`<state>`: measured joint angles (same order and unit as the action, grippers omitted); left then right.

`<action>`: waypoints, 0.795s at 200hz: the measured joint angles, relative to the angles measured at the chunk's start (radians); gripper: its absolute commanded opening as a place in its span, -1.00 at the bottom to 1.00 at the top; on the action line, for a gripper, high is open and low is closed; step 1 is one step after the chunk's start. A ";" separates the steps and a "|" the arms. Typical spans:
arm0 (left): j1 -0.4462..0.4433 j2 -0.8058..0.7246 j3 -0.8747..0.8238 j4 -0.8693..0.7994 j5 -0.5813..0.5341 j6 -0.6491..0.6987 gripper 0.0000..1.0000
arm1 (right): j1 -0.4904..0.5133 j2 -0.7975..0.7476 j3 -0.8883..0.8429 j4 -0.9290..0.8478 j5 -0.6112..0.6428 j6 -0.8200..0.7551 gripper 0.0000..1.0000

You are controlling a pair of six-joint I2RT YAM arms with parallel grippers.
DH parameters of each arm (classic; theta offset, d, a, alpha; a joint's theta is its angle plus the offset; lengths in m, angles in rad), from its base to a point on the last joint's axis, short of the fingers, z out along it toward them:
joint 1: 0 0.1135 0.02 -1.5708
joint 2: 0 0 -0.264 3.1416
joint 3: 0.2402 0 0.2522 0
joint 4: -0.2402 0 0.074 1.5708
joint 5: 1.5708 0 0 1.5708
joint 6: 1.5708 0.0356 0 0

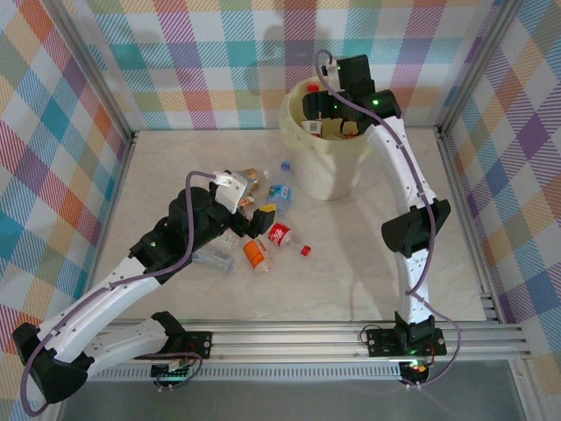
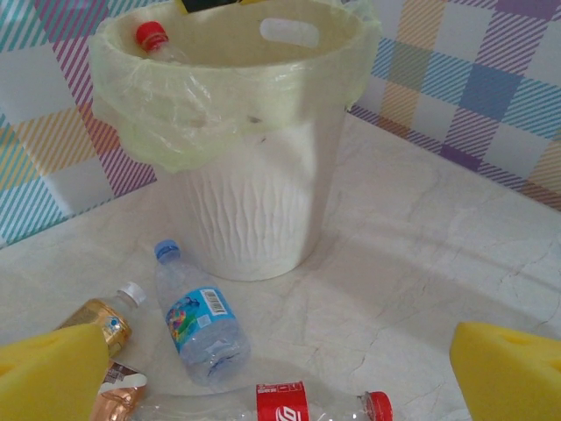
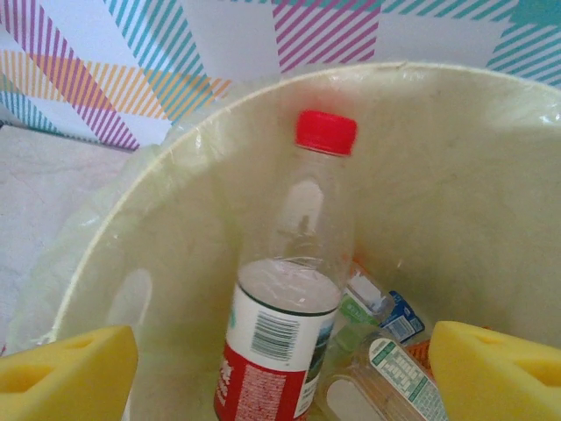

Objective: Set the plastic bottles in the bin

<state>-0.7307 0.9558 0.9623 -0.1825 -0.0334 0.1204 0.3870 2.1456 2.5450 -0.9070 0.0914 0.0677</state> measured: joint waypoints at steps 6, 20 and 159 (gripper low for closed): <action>0.000 0.000 0.001 0.000 0.002 0.000 1.00 | 0.000 0.000 0.004 0.000 0.000 0.001 0.74; 0.000 0.000 0.003 -0.002 0.004 0.000 1.00 | 0.000 -0.004 0.006 -0.001 -0.005 0.007 0.74; 0.001 0.001 0.084 -0.174 0.213 0.120 1.00 | 0.132 -0.521 -0.570 0.054 -0.116 -0.024 0.66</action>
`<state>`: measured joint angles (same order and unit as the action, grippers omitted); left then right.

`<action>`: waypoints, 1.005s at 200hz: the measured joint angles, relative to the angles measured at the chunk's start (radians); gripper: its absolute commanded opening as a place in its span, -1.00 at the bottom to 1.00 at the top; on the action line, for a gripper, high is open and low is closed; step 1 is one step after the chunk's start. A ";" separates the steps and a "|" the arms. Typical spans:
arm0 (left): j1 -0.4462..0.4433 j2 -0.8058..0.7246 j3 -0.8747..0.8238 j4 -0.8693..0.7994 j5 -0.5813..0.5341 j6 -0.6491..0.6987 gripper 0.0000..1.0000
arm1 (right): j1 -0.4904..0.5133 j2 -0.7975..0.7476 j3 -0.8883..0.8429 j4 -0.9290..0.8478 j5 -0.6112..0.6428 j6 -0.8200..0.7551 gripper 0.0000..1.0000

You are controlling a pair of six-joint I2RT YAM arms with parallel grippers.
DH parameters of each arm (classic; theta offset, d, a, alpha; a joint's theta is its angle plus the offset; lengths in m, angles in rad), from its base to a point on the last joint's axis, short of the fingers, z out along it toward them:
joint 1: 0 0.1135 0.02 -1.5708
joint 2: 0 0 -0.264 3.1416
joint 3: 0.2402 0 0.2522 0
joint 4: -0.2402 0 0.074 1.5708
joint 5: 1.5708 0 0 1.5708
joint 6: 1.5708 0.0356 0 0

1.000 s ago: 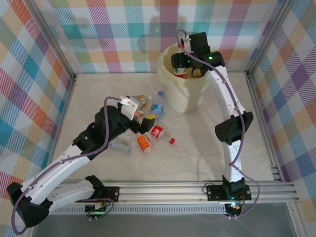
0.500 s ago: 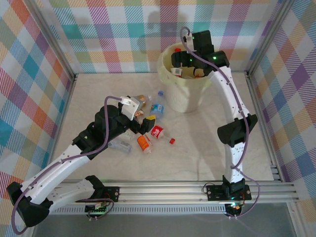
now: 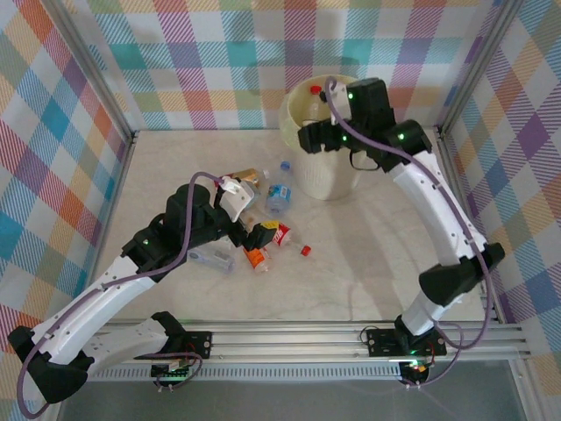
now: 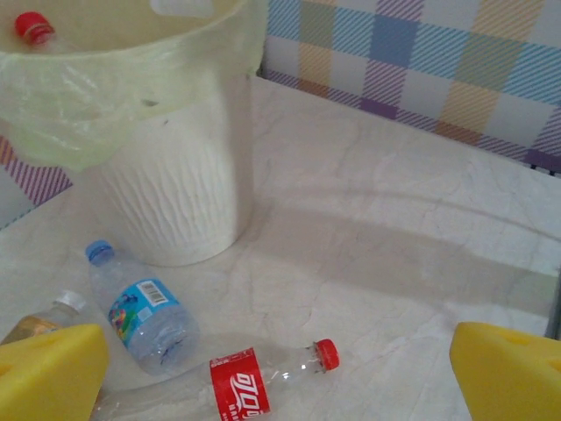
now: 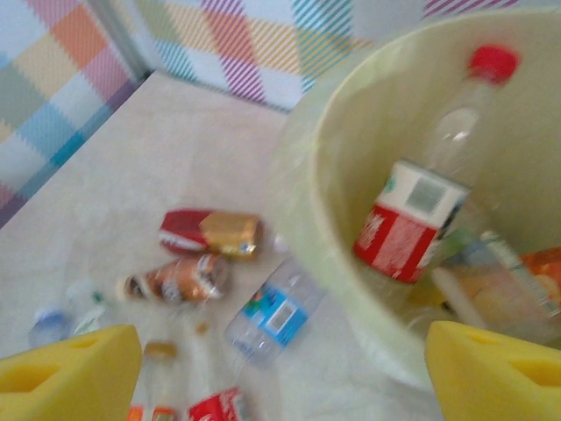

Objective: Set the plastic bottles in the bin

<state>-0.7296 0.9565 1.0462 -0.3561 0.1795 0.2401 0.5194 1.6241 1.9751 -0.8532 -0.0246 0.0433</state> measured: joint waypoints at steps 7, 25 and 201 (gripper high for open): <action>0.000 0.000 0.006 -0.008 0.009 0.006 1.00 | 0.016 -0.033 -0.051 0.000 -0.008 -0.007 0.65; 0.000 0.000 0.014 -0.021 0.032 0.023 1.00 | 0.050 -0.105 -0.181 0.010 -0.034 -0.016 0.61; 0.002 0.160 0.118 -0.216 0.180 0.097 1.00 | 0.212 -0.070 -0.755 0.272 -0.122 -0.002 0.63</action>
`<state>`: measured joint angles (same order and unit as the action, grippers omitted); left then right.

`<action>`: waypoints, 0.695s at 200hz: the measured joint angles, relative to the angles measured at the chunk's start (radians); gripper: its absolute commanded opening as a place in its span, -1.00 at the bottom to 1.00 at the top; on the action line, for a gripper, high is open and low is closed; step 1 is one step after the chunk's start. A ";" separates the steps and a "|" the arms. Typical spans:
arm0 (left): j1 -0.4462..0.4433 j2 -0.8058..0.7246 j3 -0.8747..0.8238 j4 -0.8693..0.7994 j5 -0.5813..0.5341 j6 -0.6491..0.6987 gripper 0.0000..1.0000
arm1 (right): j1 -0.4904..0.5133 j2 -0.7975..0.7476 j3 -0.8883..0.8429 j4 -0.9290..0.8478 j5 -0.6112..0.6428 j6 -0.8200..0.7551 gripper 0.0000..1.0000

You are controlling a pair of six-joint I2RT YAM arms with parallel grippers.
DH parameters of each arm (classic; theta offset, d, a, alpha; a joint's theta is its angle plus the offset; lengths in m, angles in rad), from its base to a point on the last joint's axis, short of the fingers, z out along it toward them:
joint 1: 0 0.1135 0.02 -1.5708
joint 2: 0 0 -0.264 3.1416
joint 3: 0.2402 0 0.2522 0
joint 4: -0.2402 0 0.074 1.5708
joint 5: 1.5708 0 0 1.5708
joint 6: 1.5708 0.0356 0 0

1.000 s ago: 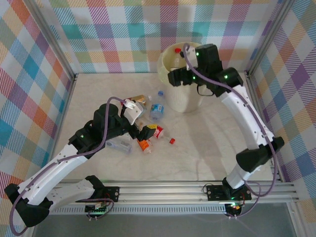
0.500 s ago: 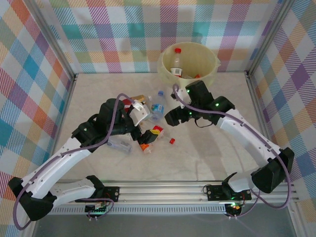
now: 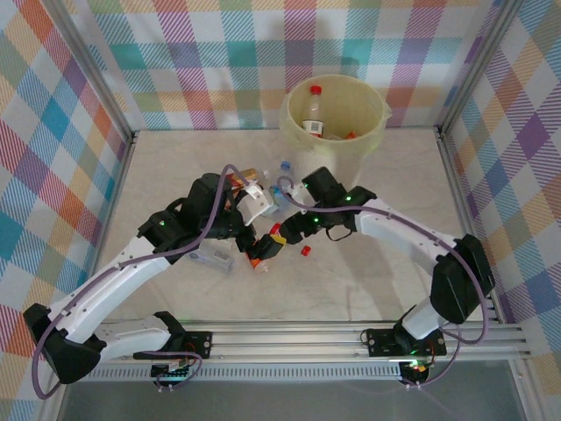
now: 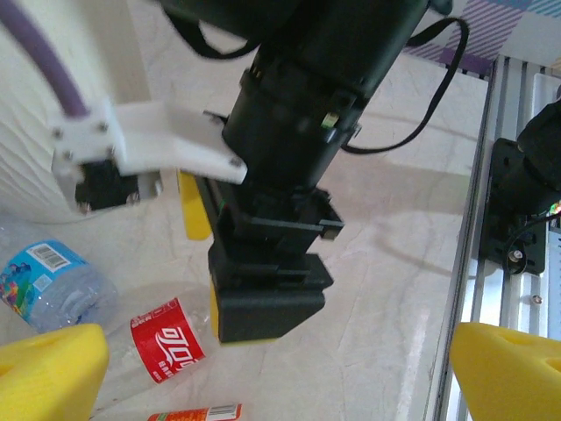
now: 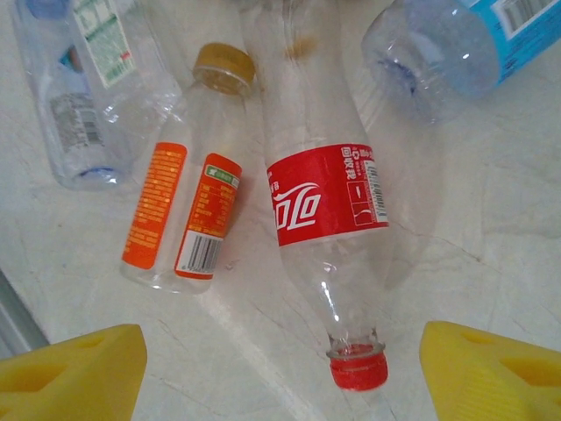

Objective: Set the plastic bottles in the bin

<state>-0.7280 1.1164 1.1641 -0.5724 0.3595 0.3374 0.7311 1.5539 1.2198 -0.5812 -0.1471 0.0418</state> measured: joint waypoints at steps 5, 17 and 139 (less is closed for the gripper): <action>0.000 0.003 0.000 0.000 0.000 0.000 1.00 | 0.005 0.013 -0.001 0.010 0.002 0.000 0.63; 0.000 0.009 0.000 -0.002 0.000 0.000 1.00 | 0.014 0.045 -0.002 0.027 0.011 0.000 0.63; 0.000 -0.015 0.000 -0.001 -0.054 -0.003 1.00 | 0.062 0.254 0.053 0.108 0.095 0.005 0.58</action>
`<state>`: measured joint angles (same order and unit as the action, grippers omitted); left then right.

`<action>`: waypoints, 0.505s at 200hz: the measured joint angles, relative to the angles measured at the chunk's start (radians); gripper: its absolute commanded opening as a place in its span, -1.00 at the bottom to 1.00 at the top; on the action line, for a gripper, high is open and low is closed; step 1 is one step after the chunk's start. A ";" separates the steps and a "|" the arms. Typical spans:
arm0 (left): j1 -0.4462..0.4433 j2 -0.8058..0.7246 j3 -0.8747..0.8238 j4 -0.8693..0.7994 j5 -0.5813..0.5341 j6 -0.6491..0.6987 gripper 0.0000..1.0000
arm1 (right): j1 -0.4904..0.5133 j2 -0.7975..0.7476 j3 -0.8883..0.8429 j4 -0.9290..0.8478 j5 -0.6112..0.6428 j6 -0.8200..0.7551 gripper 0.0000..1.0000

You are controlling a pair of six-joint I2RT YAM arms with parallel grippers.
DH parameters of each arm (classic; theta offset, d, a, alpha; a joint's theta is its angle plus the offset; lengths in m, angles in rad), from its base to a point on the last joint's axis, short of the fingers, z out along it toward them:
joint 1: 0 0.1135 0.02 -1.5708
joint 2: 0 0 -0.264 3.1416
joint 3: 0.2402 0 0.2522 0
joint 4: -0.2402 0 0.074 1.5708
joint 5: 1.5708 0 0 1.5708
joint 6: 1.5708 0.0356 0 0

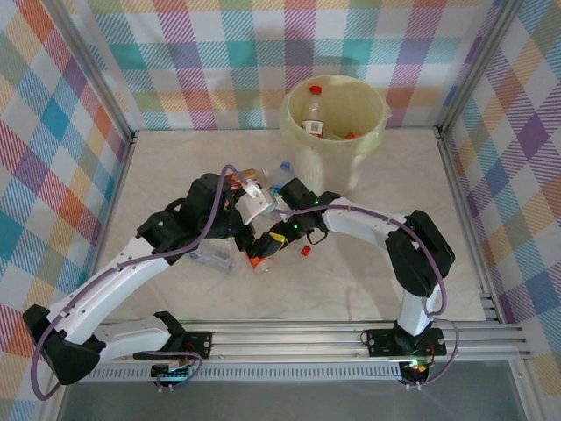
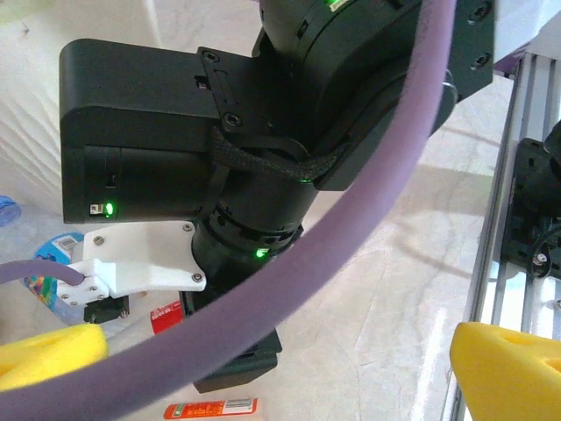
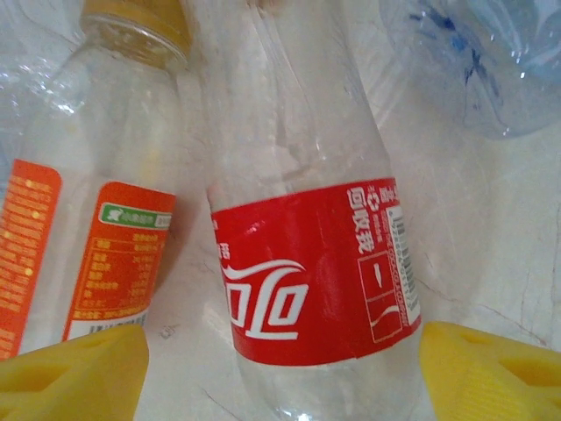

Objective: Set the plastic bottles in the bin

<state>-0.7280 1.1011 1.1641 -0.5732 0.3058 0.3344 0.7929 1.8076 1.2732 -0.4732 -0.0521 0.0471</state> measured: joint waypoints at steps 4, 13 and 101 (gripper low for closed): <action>0.000 -0.003 0.000 0.001 -0.004 0.000 1.00 | 0.003 0.000 0.002 0.001 0.002 0.002 0.56; 0.000 -0.012 0.000 0.002 -0.012 -0.001 1.00 | 0.009 0.000 0.004 0.002 0.004 0.006 0.53; 0.000 -0.076 0.093 -0.129 -0.133 0.050 1.00 | 0.086 -0.056 0.008 -0.045 0.026 0.148 0.39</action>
<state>-0.7280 1.0256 1.2575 -0.7025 0.1726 0.3840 0.8791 1.7519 1.2812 -0.5186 -0.0257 0.1947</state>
